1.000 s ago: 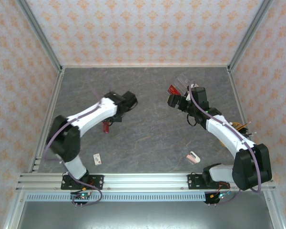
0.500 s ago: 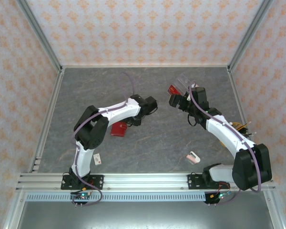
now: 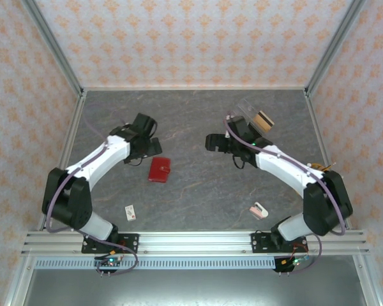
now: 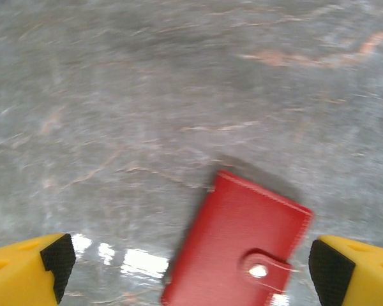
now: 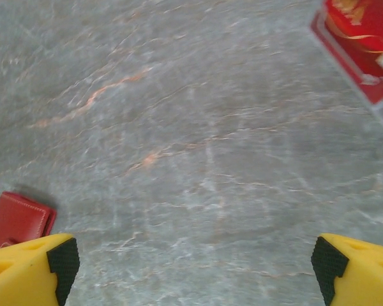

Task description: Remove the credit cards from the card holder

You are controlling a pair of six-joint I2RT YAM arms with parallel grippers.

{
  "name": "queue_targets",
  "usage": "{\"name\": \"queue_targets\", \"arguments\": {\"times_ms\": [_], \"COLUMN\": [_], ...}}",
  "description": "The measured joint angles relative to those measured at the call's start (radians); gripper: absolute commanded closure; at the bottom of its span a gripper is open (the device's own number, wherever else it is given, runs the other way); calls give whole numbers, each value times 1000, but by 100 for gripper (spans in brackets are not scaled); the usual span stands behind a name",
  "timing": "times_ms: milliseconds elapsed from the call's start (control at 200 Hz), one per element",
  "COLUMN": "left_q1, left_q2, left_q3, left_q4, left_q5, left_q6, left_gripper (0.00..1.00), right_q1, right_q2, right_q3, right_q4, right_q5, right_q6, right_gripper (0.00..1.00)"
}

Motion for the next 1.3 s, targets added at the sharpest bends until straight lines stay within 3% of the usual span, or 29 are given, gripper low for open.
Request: {"name": "queue_targets", "arguments": {"times_ms": [240,320,375,545,926,1126,1296], "left_q1": [203,242,266,311,327,327,327], "left_q2": [-195,-241,-270,-330,-354,-328,-306], "left_q3": [-188,-218,-236,-263,-286,-286,-293], "left_q4": [65,72,74,71,66,67,83], "left_q5": [100,122,131,150,176,217,272], "left_q6": [-32,-32,-29,7,41,41,41], "left_gripper": [0,0,0,0,0,0,0], "right_q1": [204,264,302,383,417,415,385], "right_q2": [262,362,425,564,771,771,684], "right_q3": [222,311,368,522,786,776,651], "right_q4": [-91,-126,-145,-209,-397,-437,-431], "right_q5": [45,51,51,61,109,135,161], "right_q6": [74,101,117,147,161,106,-7], "right_gripper": [8,7,0,0,2,3,3]}}
